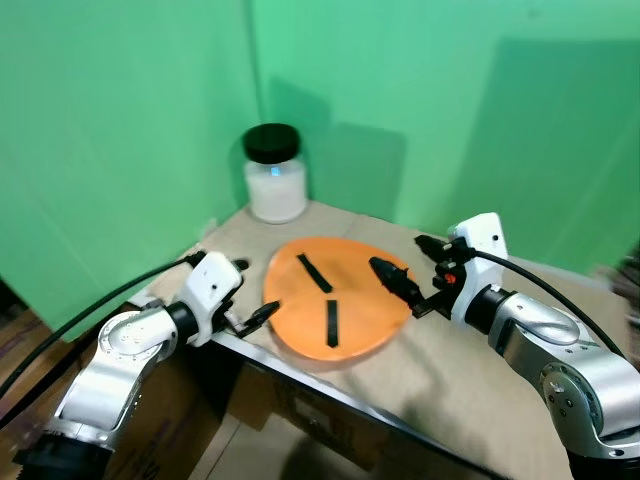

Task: Setting the table

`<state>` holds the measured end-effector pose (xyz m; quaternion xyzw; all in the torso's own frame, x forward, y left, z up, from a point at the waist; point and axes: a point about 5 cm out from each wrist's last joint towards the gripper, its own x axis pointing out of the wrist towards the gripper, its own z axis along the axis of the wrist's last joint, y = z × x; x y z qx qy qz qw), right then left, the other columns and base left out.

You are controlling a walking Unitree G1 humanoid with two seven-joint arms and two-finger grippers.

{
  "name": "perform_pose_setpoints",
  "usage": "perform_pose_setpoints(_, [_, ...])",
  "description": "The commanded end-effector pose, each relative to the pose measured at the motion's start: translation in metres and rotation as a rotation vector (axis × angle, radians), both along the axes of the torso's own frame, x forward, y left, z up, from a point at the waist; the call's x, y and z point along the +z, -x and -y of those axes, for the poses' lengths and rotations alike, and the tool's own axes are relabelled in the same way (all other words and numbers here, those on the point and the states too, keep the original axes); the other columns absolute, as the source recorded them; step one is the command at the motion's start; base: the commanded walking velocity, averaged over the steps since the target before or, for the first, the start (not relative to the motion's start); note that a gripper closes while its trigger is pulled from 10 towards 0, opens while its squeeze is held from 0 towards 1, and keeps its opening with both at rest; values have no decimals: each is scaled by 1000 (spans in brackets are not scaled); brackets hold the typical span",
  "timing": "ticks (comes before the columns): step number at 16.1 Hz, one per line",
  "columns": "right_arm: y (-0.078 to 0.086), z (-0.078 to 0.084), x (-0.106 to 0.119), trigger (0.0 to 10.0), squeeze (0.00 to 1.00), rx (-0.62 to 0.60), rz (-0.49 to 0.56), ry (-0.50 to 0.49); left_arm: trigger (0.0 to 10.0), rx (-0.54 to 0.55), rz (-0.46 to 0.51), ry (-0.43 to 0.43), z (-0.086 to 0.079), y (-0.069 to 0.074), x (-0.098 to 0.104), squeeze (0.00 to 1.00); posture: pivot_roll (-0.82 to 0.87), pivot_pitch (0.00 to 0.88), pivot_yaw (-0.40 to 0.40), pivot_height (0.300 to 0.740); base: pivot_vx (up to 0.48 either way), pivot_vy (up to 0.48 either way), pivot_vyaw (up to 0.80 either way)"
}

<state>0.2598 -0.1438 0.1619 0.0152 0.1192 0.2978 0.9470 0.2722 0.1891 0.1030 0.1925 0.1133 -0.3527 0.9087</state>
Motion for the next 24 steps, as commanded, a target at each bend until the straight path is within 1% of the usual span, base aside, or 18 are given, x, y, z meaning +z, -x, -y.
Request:
perform_pose_setpoints(1, [-2, -4, 4, 10000, 1000, 34, 21, -3, 10000, 13, 24, -22, -3, -4, 0, 0, -106, 0, 39, 740, 0, 0, 0])
perform_pose_setpoints(5, [-3, -5, 2, 10000, 1000, 65, 19, 2, 10000, 44, 31, -35, -9, -11, -14, 0, -109, 0, 25, 740, 0, 0, 0])
perform_pose_setpoints(8, [-3, -6, 2, 10000, 1000, 87, 22, 3, 10000, 50, 51, -33, -7, -19, -22, 0, -109, 0, 25, 740, 0, 0, 0])
perform_pose_setpoints(11, [-3, -5, 3, 10000, 1000, 96, 27, 5, 10000, 65, 104, -19, -10, -28, -10, 0, -115, 0, 14, 740, 0, 0, 0])
perform_pose_setpoints(13, [-2, -3, 4, 10000, 1000, 96, 30, 6, 10000, 84, 164, 0, -16, -36, 4, 0, -117, 0, 11, 740, 0, 0, 0])
perform_pose_setpoints(15, [-2, -3, 4, 10000, 1000, 97, 31, 6, 10000, 82, 186, 15, -16, -41, 10, 0, -118, 0, 8, 740, 0, 0, 0])
perform_pose_setpoints(16, [-2, -3, 4, 10000, 1000, 98, 31, 3, 10000, 75, 196, 40, -14, -45, 14, 0, -121, 0, 6, 740, 0, 0, 0])
perform_pose_setpoints(17, [-2, -2, 5, 10000, 1000, 97, 33, 2, 10000, 51, 190, 69, -8, -50, 18, 0, -130, 0, 5, 740, 0, 0, 0])
perform_pose_setpoints(19, [-1, 0, 5, 10000, 1000, 84, 32, 9, 10000, 13, 155, 57, 1, -54, 11, 0, -143, 0, 6, 740, 0, 0, 0])
perform_pose_setpoints(21, [2, 4, 4, 10000, 1000, 65, 28, 19, 10000, -20, 83, 56, 12, -56, -3, 0, -155, 0, 14, 740, 0, 0, 0])
perform_pose_setpoints(24, [4, 7, 3, 10000, 1000, 47, 24, 25, 10000, -31, 37, 48, 18, -55, -15, 0, -171, 0, 27, 740, 0, 0, 0])
